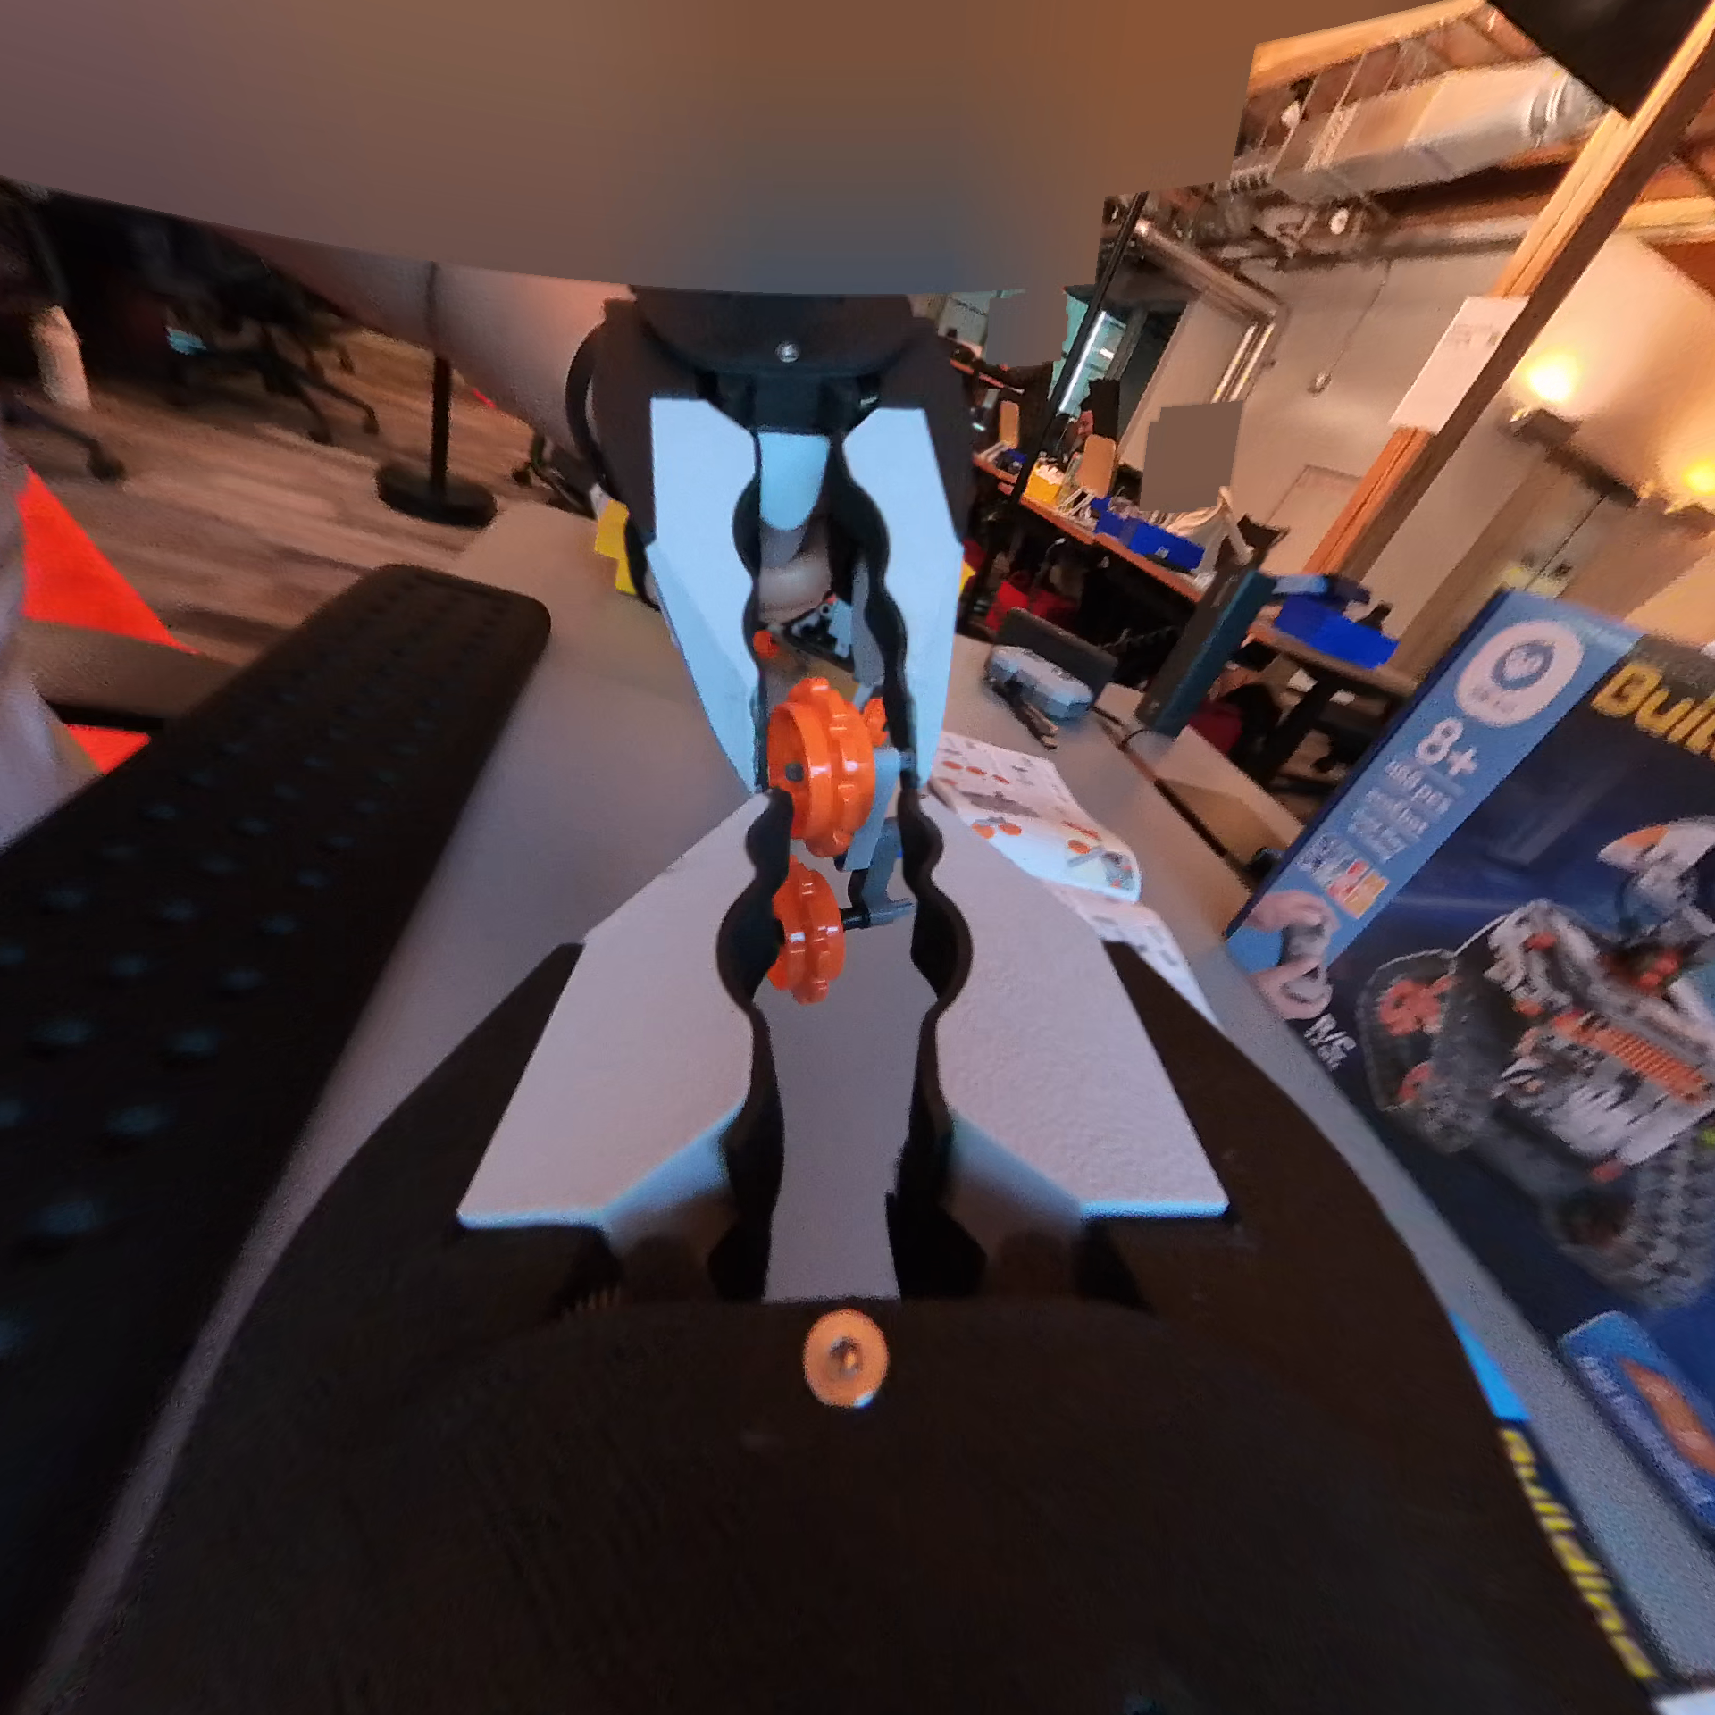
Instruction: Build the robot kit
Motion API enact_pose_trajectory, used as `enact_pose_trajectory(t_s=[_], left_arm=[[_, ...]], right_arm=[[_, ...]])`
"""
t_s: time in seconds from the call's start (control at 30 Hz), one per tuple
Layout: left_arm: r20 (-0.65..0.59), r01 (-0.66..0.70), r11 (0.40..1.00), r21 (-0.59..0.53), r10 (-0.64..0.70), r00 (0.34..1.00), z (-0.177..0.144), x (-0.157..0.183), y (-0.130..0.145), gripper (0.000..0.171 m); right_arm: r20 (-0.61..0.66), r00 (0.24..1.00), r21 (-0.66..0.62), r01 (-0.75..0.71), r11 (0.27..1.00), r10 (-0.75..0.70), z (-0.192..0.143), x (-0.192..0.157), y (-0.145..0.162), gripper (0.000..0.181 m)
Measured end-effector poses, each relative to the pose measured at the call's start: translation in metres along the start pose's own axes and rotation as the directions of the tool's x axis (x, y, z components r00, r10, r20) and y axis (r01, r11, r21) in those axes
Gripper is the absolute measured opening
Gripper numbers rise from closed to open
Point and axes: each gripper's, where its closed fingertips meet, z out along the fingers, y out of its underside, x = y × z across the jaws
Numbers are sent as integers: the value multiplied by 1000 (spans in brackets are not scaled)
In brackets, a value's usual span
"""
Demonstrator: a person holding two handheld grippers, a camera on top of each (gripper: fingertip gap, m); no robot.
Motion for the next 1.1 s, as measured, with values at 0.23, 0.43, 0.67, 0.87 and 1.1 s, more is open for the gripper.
enact_pose_trajectory(t_s=[0.23, 0.43, 0.67, 0.87, 1.1], left_arm=[[-21, 335, 942, 19, -335, 942, 7, -13, 21, 33], [-75, 541, 840, 52, -537, 840, 13, -13, 31, 33], [-211, 760, 646, 65, -736, 644, 19, -8, 36, 33], [-353, 937, 342, 74, -870, 345, 21, -18, 44, 33], [-435, 991, -102, 83, -899, -56, 28, -39, 72, 32]], right_arm=[[-14, 994, -7, -113, 994, 113, -2, 10, 7, 24], [-81, 997, -133, 8, 991, -19, 4, 10, 21, 21], [-70, 996, -182, 42, 982, -56, 7, 6, 29, 20], [-77, 996, -204, 34, 978, -50, 7, 7, 34, 19], [-104, 989, -252, -128, 959, 105, 12, 13, 52, 26]])
